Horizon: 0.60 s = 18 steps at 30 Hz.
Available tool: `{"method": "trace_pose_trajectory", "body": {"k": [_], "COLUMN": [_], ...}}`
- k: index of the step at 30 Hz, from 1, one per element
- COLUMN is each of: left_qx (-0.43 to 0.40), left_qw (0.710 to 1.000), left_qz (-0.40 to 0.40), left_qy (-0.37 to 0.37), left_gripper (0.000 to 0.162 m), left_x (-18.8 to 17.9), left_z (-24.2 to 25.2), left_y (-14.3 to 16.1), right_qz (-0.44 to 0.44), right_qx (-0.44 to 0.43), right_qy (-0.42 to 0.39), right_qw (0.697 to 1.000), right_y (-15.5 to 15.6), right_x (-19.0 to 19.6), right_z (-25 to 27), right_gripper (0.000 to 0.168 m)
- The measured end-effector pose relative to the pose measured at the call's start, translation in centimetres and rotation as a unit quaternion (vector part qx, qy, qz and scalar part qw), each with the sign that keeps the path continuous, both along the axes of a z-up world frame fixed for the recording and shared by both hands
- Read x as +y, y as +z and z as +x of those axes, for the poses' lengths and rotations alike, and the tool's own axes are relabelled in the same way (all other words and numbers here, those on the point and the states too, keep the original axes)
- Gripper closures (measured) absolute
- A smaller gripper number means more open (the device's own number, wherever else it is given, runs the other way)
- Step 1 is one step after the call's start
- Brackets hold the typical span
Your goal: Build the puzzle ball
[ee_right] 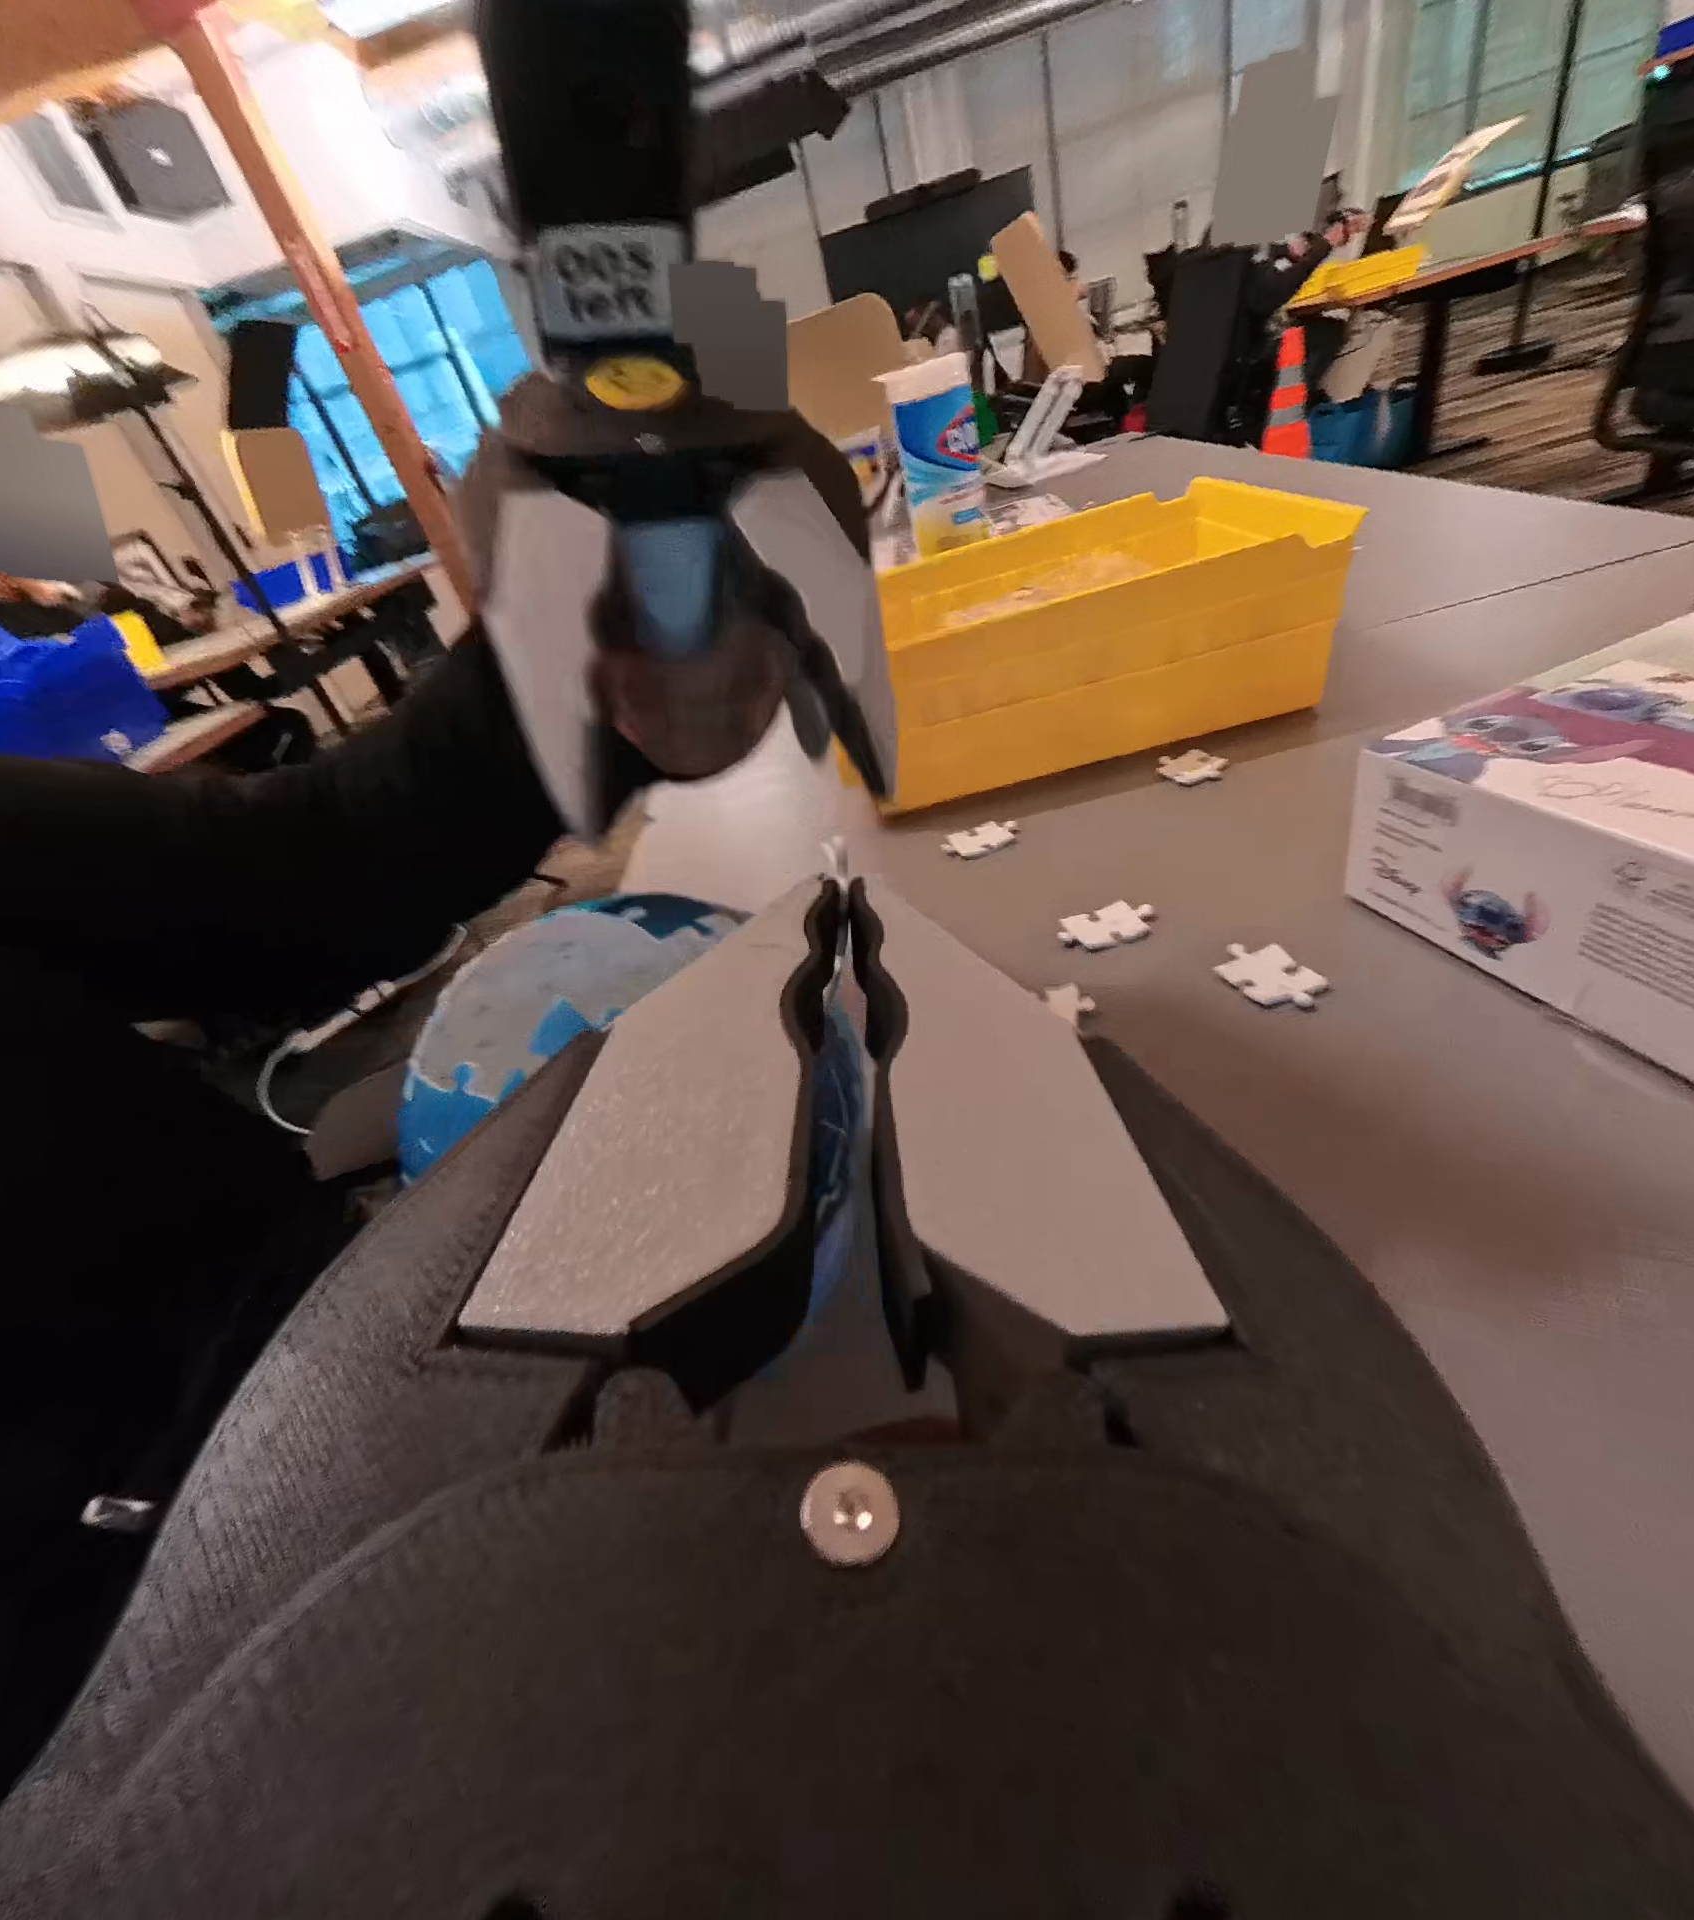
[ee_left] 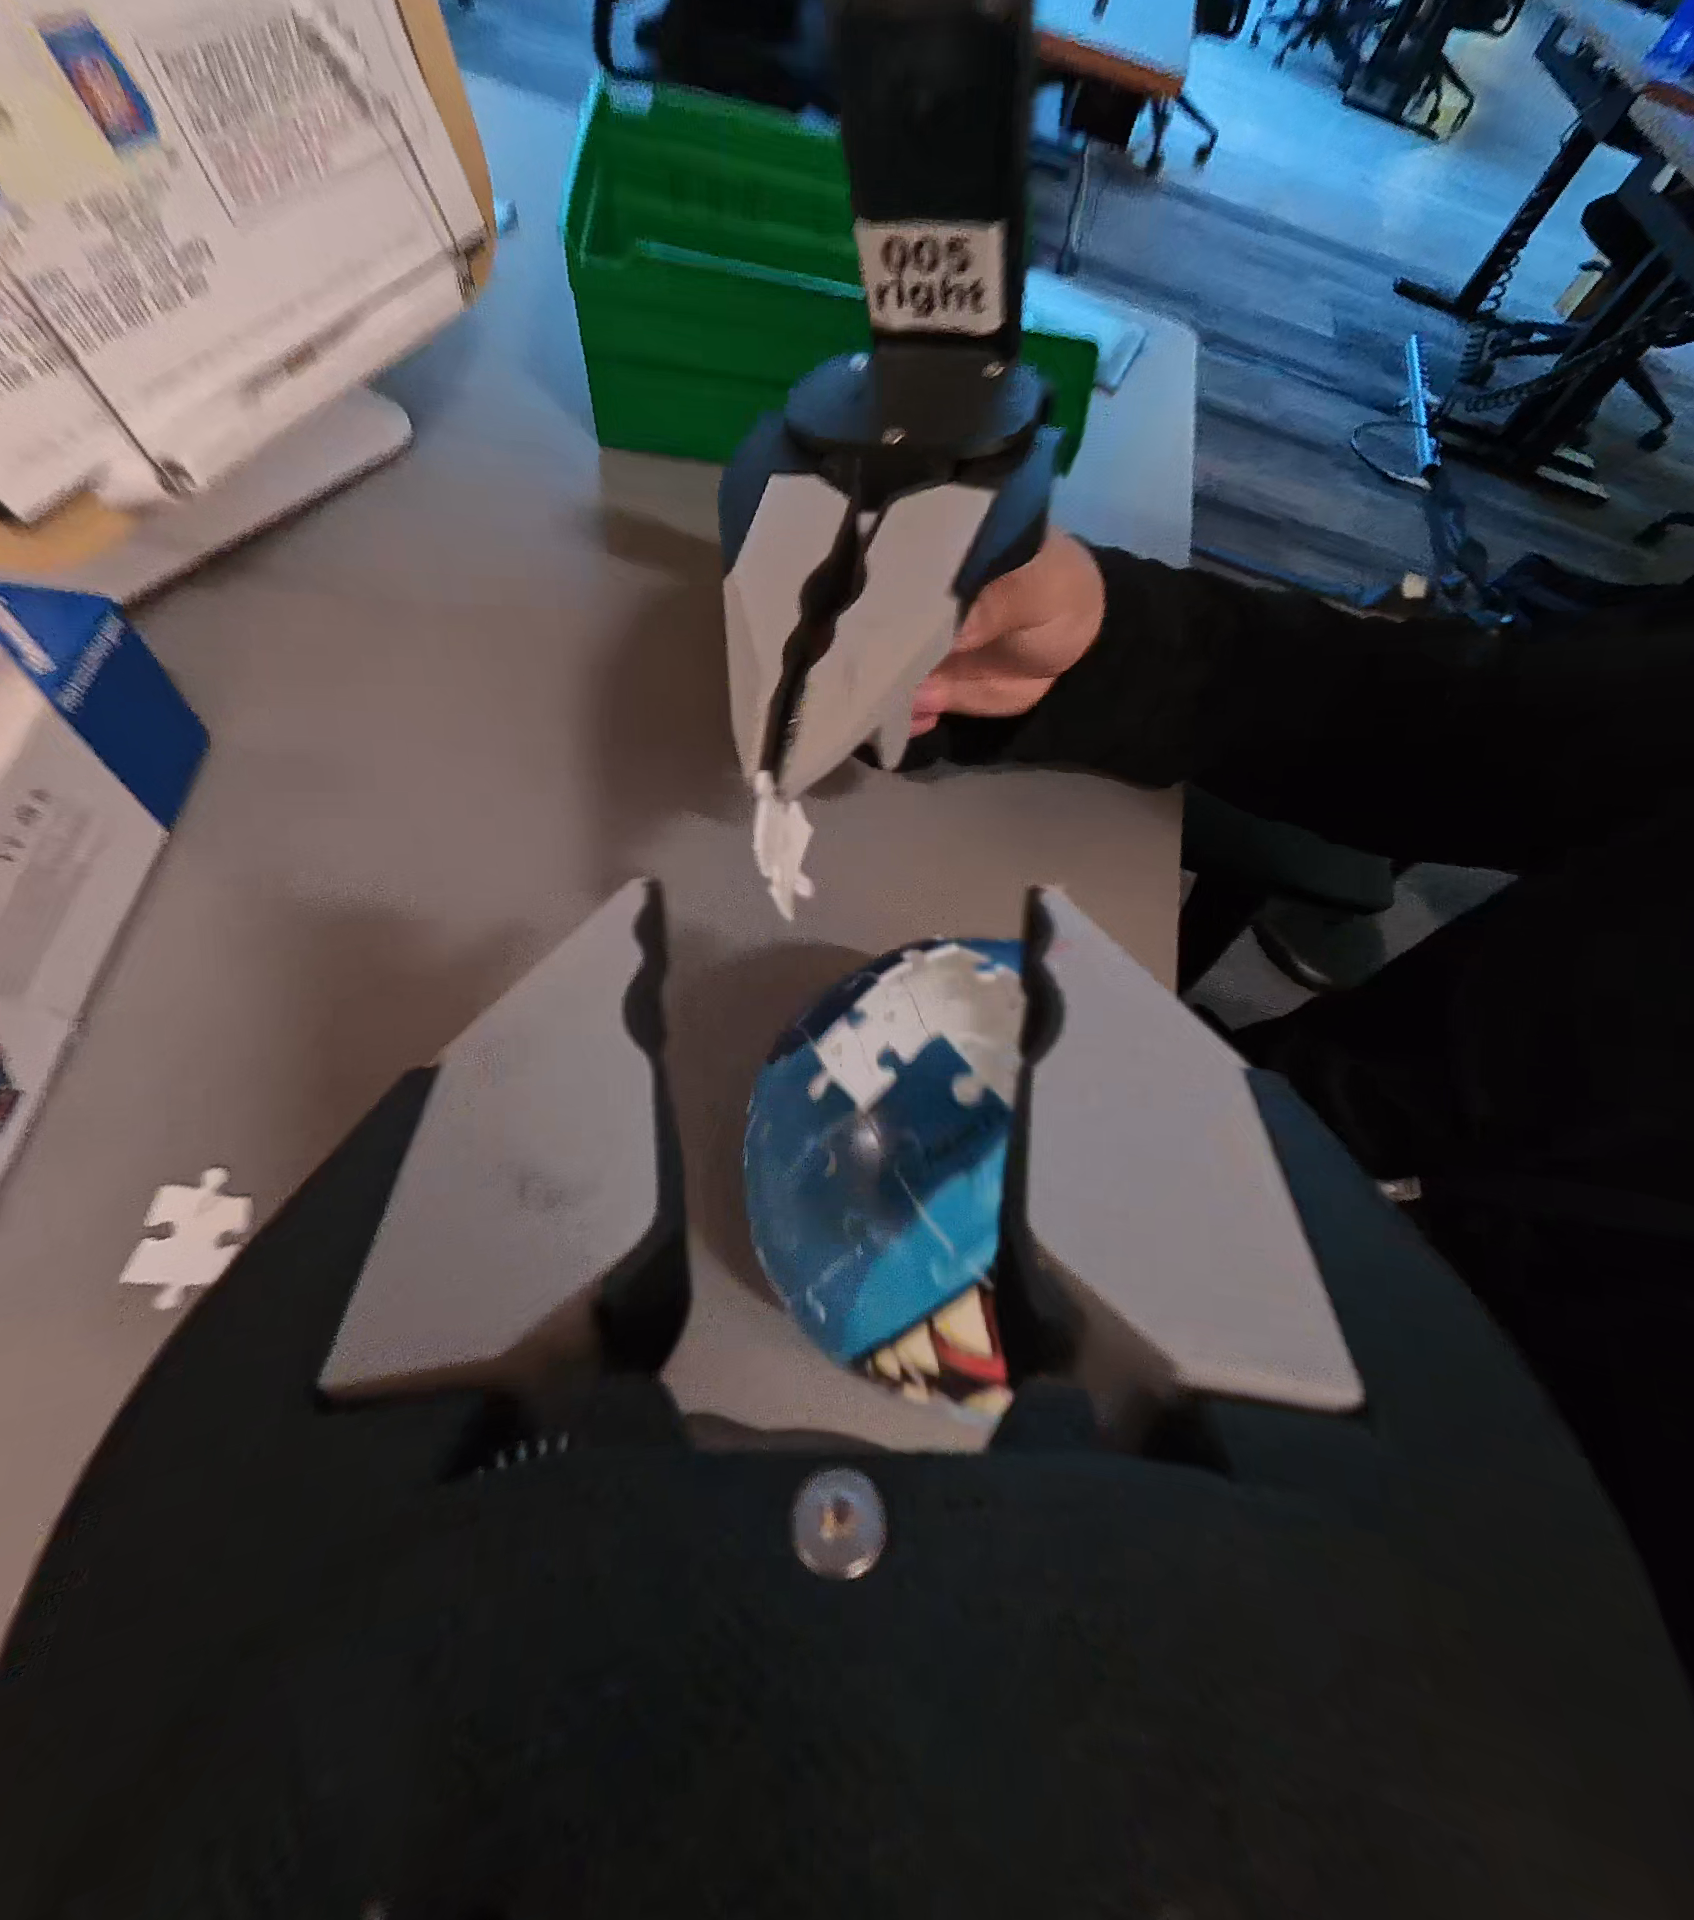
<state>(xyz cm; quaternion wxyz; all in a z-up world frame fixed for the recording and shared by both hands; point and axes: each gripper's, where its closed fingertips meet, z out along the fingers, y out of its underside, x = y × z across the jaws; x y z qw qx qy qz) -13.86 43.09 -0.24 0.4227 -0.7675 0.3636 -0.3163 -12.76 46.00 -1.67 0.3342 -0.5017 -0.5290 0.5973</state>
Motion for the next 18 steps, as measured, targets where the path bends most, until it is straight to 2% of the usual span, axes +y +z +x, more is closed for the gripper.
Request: {"method": "trace_pose_trajectory", "body": {"k": [4,6,9,14,18], "left_qx": [0.02,0.047,0.092,0.17,0.198], "left_qw": [0.994,0.992,0.983,0.966,0.962], "left_qz": [0.102,0.116,0.156,0.195,0.186], "left_qy": [0.026,0.0,-0.005,0.008,0.012], "left_gripper": [0.068,0.055,0.054,0.054,0.054], "left_x": [-3.8,-6.7,-8.9,-8.6,-7.6], "left_z": [-4.4,-5.0,-4.7,-3.2,-2.3], "left_y": [1.1,-0.4,-3.4,-8.0,-10.2], "right_qz": [0.069,0.051,0.005,0.029,0.039], "right_qx": [-0.096,-0.141,-0.176,-0.143,-0.055], "right_qy": [-0.039,-0.031,-0.013,0.019,0.029], "right_qw": [0.992,0.988,0.984,0.989,0.997], "right_y": [-3.6,-5.2,-6.7,-6.0,-3.4], "right_x": [2.0,2.5,2.5,1.0,0.1], "right_z": [0.9,1.5,1.6,1.3,1.2], "right_gripper": [0.168,0.168,0.168,0.168,0.168]}}
